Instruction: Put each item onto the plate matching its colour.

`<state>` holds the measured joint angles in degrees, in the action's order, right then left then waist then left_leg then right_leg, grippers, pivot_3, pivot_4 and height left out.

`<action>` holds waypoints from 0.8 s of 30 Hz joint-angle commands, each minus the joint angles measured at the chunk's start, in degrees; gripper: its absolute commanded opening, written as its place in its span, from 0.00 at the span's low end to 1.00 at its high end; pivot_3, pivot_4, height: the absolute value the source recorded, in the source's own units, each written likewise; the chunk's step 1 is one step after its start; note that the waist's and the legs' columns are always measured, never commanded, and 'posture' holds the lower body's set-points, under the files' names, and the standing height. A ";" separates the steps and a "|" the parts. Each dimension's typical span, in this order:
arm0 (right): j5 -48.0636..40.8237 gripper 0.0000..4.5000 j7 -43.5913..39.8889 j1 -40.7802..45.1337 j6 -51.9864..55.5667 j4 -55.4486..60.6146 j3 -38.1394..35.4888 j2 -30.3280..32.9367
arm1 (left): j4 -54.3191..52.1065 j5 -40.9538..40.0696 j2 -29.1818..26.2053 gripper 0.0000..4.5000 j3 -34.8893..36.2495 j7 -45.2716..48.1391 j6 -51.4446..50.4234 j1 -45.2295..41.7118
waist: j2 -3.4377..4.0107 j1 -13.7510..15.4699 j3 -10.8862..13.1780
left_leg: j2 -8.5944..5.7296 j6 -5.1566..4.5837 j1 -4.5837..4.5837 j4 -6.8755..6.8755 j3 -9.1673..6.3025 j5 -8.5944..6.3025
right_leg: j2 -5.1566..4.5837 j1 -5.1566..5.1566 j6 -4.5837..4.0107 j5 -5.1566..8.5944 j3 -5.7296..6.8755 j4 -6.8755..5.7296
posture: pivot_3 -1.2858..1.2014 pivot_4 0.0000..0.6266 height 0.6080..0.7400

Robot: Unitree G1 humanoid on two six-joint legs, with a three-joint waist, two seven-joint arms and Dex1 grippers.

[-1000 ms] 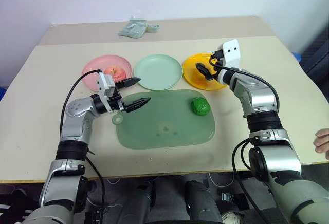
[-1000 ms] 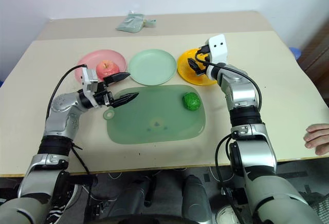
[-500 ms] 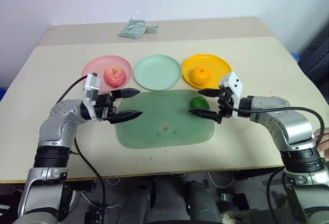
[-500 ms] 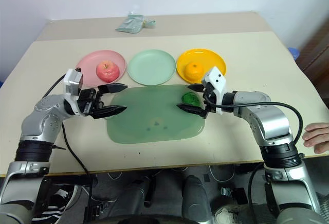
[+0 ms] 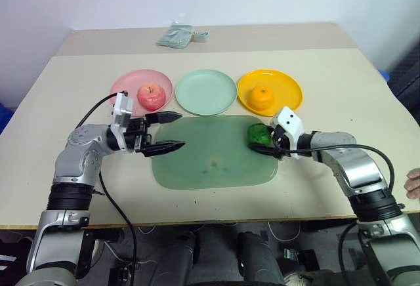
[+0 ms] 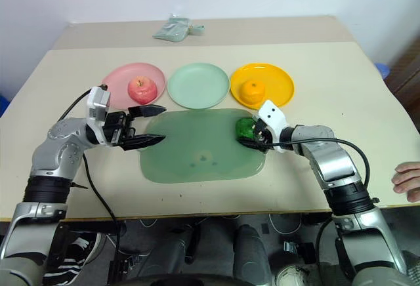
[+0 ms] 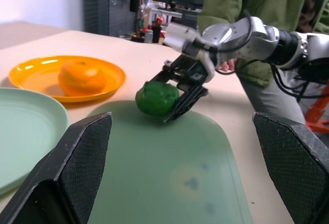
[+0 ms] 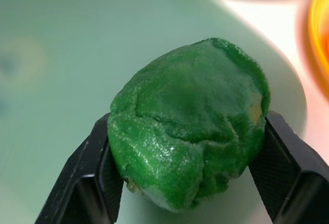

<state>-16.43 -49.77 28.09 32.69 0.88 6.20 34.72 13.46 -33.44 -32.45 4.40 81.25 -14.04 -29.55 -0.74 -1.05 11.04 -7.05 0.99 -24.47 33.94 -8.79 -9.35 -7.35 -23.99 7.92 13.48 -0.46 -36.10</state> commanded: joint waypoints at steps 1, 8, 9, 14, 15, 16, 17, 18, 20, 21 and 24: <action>-3.65 0.62 0.47 3.85 1.35 3.52 -3.36 -1.66 | 0.69 1.02 0.90 1.00 3.01 -3.47 4.46 -0.61 | 0.00 0.11 0.00 | 0.00 0.00 0.00 0.00 0.00 0.00 | 0.00 0.00 0.00 0.00 -0.01 0.00 | 0.52 0.24 1.00; 8.87 0.62 11.84 14.35 -10.07 -9.41 5.31 -13.43 | 6.07 7.37 4.26 1.00 5.40 -20.54 10.05 -2.28 | -0.01 -0.15 -0.01 | 0.02 0.00 0.02 -0.01 0.13 0.01 | 0.03 -0.08 0.00 -0.02 -0.12 -0.05 | 0.52 0.24 1.00; 10.75 0.62 14.40 16.32 -12.40 -12.99 5.92 -15.82 | 6.01 7.59 4.61 1.00 5.76 -22.60 9.32 -2.27 | -0.01 -0.20 -0.01 | 0.02 0.01 0.02 -0.02 0.15 0.01 | 0.03 -0.09 0.00 -0.02 -0.14 -0.07 | 0.52 0.24 1.00; 14.62 0.62 22.03 25.20 -21.28 -30.57 5.45 -25.15 | 4.48 8.67 4.92 1.00 4.78 -25.26 8.99 -0.39 | -0.01 -0.09 -0.01 | 0.01 0.04 0.00 -0.08 0.28 0.03 | 0.11 -0.27 0.02 -0.09 -0.35 -0.16 | 0.52 0.24 1.00; 15.07 0.62 23.79 27.04 -23.11 -34.40 4.94 -26.63 | 4.00 8.45 5.07 1.00 4.70 -25.31 8.76 0.03 | -0.01 -0.15 -0.01 | 0.01 0.03 0.00 -0.08 0.30 0.03 | 0.12 -0.27 0.02 -0.11 -0.38 -0.16 | 0.52 0.24 1.00; 14.52 0.62 23.44 28.60 -24.06 -38.05 4.36 -28.01 | 3.54 8.28 5.18 1.00 4.69 -25.50 8.45 0.43 | -0.01 -0.18 -0.01 | 0.01 0.03 0.00 -0.09 0.33 0.03 | 0.13 -0.27 0.02 -0.13 -0.41 -0.15 | 0.52 0.24 1.00; 15.45 0.62 23.36 30.06 -26.11 -41.97 4.95 -28.88 | 3.01 8.05 5.34 1.00 4.69 -25.08 8.92 1.03 | -0.01 -0.17 -0.01 | 0.02 0.03 0.01 -0.09 0.34 0.03 | 0.15 -0.28 0.01 -0.15 -0.44 -0.15 | 0.52 0.24 1.00; 15.01 0.72 22.49 31.57 -26.78 -45.98 4.41 -29.87 | 2.61 7.87 5.42 1.00 4.77 -24.95 8.97 1.52 | -0.01 -0.23 -0.01 | 0.04 0.04 0.01 -0.09 0.34 0.03 | 0.19 -0.29 0.00 -0.16 -0.45 -0.15 | 0.52 0.24 1.00; 15.41 0.90 22.26 33.71 -28.34 -52.31 3.87 -30.74 | 2.05 7.92 5.55 1.00 4.81 -24.85 9.50 2.26 | -0.01 -0.37 -0.01 | 0.08 0.04 0.03 -0.10 0.36 0.03 | 0.24 -0.29 -0.02 -0.17 -0.49 -0.15 | 0.52 0.24 1.00; 16.16 0.99 22.60 34.31 -29.32 -54.46 4.05 -30.77 | 1.75 7.93 5.53 1.00 4.78 -24.54 9.85 2.58 | -0.01 -0.37 -0.01 | 0.10 0.04 0.03 -0.10 0.37 0.03 | 0.27 -0.30 -0.03 -0.18 -0.50 -0.15 | 0.52 0.24 1.00; 15.60 0.99 22.51 35.20 -31.34 -56.12 2.52 -30.50 | 1.29 7.37 5.43 1.00 5.02 -23.90 9.61 2.97 | -0.01 -0.44 -0.01 | 0.11 0.04 0.03 -0.11 0.40 0.03 | 0.29 -0.32 -0.04 -0.18 -0.54 -0.15 | 0.52 0.24 1.00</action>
<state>-0.02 -27.28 61.02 3.55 -56.21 11.21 4.05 16.90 -25.05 -26.72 8.51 56.78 -5.47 -26.62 -0.74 -1.49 11.03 -6.94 1.03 -24.44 33.82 -8.37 -9.32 -7.05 -24.35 7.88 13.29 -1.03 -36.25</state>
